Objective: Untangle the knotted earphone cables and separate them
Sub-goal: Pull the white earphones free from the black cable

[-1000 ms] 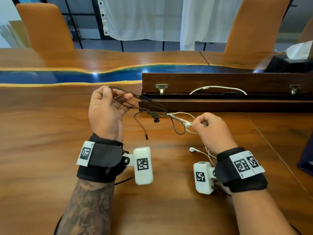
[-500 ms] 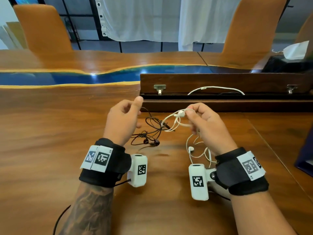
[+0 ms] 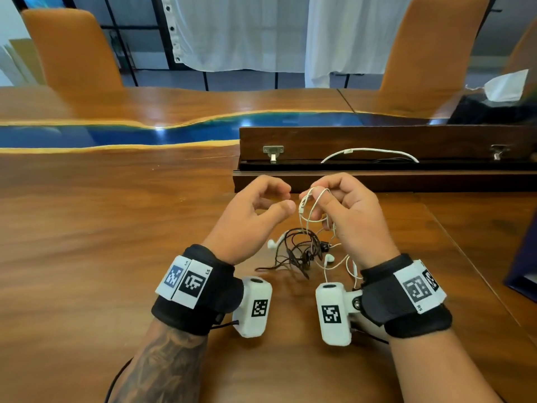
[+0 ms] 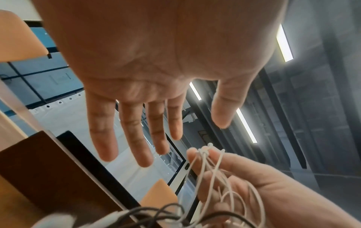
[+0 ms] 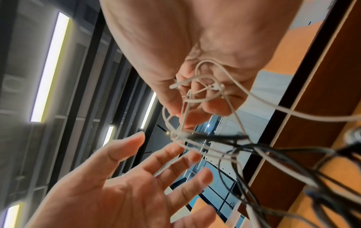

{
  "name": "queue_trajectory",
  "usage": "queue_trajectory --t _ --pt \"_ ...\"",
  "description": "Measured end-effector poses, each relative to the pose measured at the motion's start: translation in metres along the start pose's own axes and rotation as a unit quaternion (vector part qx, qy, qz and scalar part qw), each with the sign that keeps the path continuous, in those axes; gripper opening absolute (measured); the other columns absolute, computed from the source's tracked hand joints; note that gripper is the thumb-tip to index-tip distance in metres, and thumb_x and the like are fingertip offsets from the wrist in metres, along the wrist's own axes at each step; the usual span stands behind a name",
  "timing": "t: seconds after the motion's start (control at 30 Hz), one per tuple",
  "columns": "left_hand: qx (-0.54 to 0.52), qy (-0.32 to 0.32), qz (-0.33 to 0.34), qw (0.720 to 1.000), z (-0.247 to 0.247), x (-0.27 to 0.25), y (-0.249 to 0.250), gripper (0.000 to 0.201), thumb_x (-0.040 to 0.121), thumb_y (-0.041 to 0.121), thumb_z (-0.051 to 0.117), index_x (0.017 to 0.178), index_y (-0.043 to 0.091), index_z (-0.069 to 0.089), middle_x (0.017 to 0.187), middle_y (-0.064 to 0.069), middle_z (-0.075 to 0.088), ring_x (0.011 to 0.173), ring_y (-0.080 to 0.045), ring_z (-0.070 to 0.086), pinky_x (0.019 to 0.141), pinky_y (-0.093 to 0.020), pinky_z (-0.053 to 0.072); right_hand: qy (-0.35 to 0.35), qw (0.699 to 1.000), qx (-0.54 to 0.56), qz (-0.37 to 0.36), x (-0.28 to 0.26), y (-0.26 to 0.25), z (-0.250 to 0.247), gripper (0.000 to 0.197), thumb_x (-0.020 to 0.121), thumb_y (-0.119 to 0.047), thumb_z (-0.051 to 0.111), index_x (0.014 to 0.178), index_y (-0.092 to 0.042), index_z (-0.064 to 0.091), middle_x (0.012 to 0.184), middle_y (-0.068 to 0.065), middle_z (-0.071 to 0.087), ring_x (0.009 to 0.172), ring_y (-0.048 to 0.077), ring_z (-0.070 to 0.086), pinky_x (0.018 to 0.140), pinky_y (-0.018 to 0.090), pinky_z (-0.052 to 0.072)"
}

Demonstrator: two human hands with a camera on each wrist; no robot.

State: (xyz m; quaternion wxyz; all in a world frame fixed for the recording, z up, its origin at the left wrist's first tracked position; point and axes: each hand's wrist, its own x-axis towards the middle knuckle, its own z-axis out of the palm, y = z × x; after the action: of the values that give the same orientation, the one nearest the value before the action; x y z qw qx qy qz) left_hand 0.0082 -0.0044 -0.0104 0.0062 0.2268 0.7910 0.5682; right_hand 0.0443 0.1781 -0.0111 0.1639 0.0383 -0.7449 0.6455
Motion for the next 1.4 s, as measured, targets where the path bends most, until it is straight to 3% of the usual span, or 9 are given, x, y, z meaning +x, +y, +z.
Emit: queue_trajectory --t 0.07,0.2,0.4,0.5,0.67,0.77,0.9,1.3,1.4 --pt "0.023 -0.009 -0.005 1.000 0.002 0.000 -0.002 0.031 0.088 0.043 0.072 0.111 0.025 0.063 0.106 0.009 0.068 0.093 -0.005 0.066 0.081 -0.019 0.054 0.018 1.000 0.013 0.000 0.001 0.001 -0.001 0.006 0.100 -0.012 0.060 0.101 -0.014 0.065 0.089 0.010 0.076 0.067 0.014 0.066 0.055 0.022 0.051" --pt "0.059 -0.039 0.022 0.997 0.008 -0.001 -0.006 0.011 0.090 0.027 0.073 0.098 0.020 0.072 0.095 0.006 0.072 0.089 -0.011 0.067 0.081 -0.031 0.057 0.006 0.999 0.045 0.002 0.001 0.000 -0.001 0.008 0.100 -0.010 0.058 0.105 -0.008 0.064 0.092 0.009 0.077 0.072 0.019 0.069 0.057 0.027 0.055" --pt "-0.095 0.089 0.024 0.991 -0.011 0.004 -0.007 0.009 0.099 0.008 0.058 0.096 0.008 0.066 0.081 -0.006 0.073 0.080 -0.019 0.069 0.077 -0.026 0.055 0.038 0.999 0.011 -0.011 0.004 0.006 -0.010 0.025 0.089 0.004 0.059 0.094 -0.018 0.070 0.098 0.004 0.072 0.083 0.002 0.064 0.066 0.014 0.048" --pt "-0.191 0.115 0.023 0.975 -0.018 0.003 -0.004 0.009 0.100 0.008 0.056 0.103 0.005 0.064 0.059 -0.003 0.053 0.056 -0.020 0.054 0.069 -0.038 0.058 0.018 1.000 -0.025 -0.003 0.004 0.005 -0.012 0.015 0.088 -0.022 0.060 0.096 -0.023 0.073 0.098 -0.007 0.070 0.090 -0.004 0.063 0.073 0.011 0.048" --pt "-0.151 0.082 0.044 0.984 0.000 -0.002 0.008 0.011 0.096 0.012 0.063 0.102 0.011 0.073 0.056 0.004 0.054 0.050 -0.015 0.046 0.062 -0.044 0.060 -0.066 0.973 -0.223 0.000 0.003 0.014 -0.005 0.029 0.087 -0.044 0.074 0.115 -0.040 0.069 0.142 -0.018 0.047 0.136 0.005 0.040 0.109 0.032 0.035" --pt "-0.116 0.063 0.052 0.990 0.007 -0.004 0.012 0.011 0.094 0.010 0.066 0.099 0.012 0.075 0.068 0.001 0.068 0.053 -0.008 0.055 0.056 -0.034 0.058 -0.127 0.984 -0.123 -0.014 0.000 0.007 -0.001 0.023 0.093 -0.025 0.071 0.116 -0.028 0.072 0.122 -0.014 0.068 0.118 0.000 0.059 0.101 0.022 0.046" --pt "-0.082 0.129 0.071 0.986 -0.006 0.000 0.004 0.010 0.090 0.007 0.071 0.095 0.014 0.077 0.080 0.009 0.074 0.073 0.000 0.065 0.071 -0.016 0.051 -0.048 0.997 -0.063 -0.006 0.000 0.003 -0.005 0.009 0.096 -0.019 0.066 0.100 -0.019 0.074 0.078 -0.005 0.072 0.075 0.009 0.068 0.073 0.021 0.055" --pt "-0.191 0.405 0.015 0.894 -0.048 0.011 -0.020 0.010 0.096 0.016 0.064 0.088 0.020 0.068 0.056 0.008 0.047 0.046 -0.010 0.034 0.045 -0.026 0.029 -0.083 0.972 -0.209 0.074 0.004 0.024 -0.018 0.011 0.094 -0.017 0.069 0.094 -0.028 0.072 0.090 -0.003 0.070 0.074 0.009 0.067 0.069 0.026 0.054" --pt "-0.105 0.380 0.008 0.919 -0.048 0.012 -0.026 0.011 0.093 0.018 0.067 0.097 0.028 0.069 0.086 0.007 0.066 0.074 -0.011 0.059 0.070 -0.030 0.050 -0.094 0.973 -0.196 0.074 0.004 0.023 -0.015 0.011 0.098 -0.017 0.064 0.096 -0.024 0.072 0.083 -0.002 0.072 0.068 0.011 0.069 0.066 0.026 0.055"
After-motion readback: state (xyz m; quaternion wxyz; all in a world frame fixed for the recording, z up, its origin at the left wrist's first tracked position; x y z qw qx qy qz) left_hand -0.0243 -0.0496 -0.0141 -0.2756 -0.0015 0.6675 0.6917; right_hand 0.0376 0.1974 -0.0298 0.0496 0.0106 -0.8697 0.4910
